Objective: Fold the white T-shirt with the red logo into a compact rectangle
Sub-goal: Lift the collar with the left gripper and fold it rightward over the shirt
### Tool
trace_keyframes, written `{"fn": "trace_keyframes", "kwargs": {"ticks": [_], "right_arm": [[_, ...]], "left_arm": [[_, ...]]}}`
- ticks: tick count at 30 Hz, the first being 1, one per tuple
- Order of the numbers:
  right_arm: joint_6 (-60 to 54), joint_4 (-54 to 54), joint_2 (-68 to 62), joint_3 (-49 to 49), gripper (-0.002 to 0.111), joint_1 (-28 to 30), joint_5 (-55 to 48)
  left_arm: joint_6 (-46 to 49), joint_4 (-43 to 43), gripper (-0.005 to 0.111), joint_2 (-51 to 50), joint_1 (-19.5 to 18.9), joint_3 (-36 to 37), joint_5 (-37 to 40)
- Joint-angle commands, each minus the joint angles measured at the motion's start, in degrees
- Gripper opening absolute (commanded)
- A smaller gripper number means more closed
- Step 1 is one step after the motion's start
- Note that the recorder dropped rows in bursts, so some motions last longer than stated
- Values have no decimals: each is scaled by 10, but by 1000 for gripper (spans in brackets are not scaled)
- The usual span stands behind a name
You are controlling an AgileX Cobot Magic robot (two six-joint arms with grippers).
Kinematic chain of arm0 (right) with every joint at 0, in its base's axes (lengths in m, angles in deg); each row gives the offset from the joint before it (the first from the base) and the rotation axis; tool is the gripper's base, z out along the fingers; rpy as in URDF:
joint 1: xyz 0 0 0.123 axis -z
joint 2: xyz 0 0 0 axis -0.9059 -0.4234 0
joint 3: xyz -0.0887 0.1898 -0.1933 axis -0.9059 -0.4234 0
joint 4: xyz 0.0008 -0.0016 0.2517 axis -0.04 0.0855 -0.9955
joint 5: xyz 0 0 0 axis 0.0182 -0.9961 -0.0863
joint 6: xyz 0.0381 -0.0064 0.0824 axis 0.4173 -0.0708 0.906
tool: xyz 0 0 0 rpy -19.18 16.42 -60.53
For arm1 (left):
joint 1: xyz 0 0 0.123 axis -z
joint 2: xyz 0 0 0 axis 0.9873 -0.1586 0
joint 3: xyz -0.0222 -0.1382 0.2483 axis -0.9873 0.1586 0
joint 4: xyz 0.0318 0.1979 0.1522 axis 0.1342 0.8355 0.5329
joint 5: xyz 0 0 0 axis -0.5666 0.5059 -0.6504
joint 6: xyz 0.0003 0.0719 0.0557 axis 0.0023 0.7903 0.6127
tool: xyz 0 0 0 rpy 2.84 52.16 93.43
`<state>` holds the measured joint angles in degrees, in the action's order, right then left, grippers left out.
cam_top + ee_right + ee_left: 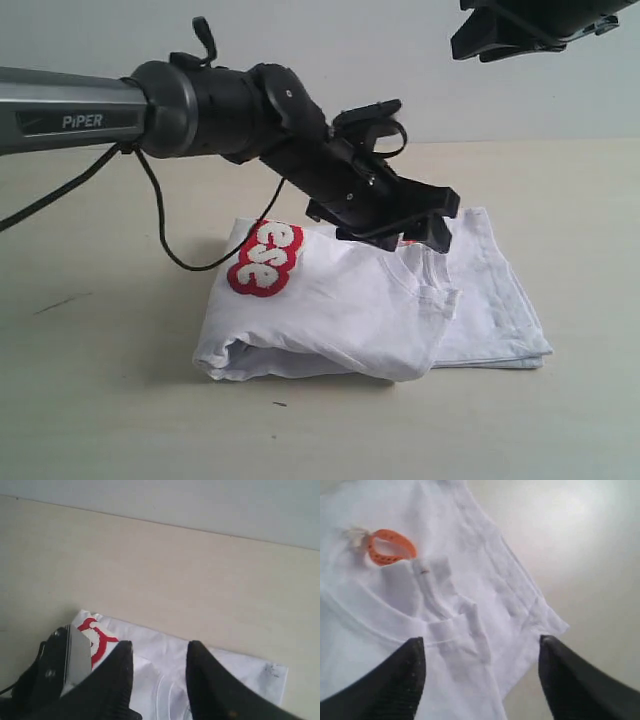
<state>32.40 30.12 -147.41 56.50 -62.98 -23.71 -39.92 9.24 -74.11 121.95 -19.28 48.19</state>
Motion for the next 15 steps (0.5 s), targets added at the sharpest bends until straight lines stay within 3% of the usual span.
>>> {"fn": "trace_keyframes", "kwargs": {"ticks": [1,9,15], "right_arm": [[14,28,4,0,37,2,-11],[35,25,-34,-36,37,57,-31],[-50,-67,-101,-75,37,71,-37]], "left_arm": [[-31,69,58,19,8,-27,10],[-146,278,50,109,-57,-10,93],[-138,287,36,214,-129,87,57]]}}
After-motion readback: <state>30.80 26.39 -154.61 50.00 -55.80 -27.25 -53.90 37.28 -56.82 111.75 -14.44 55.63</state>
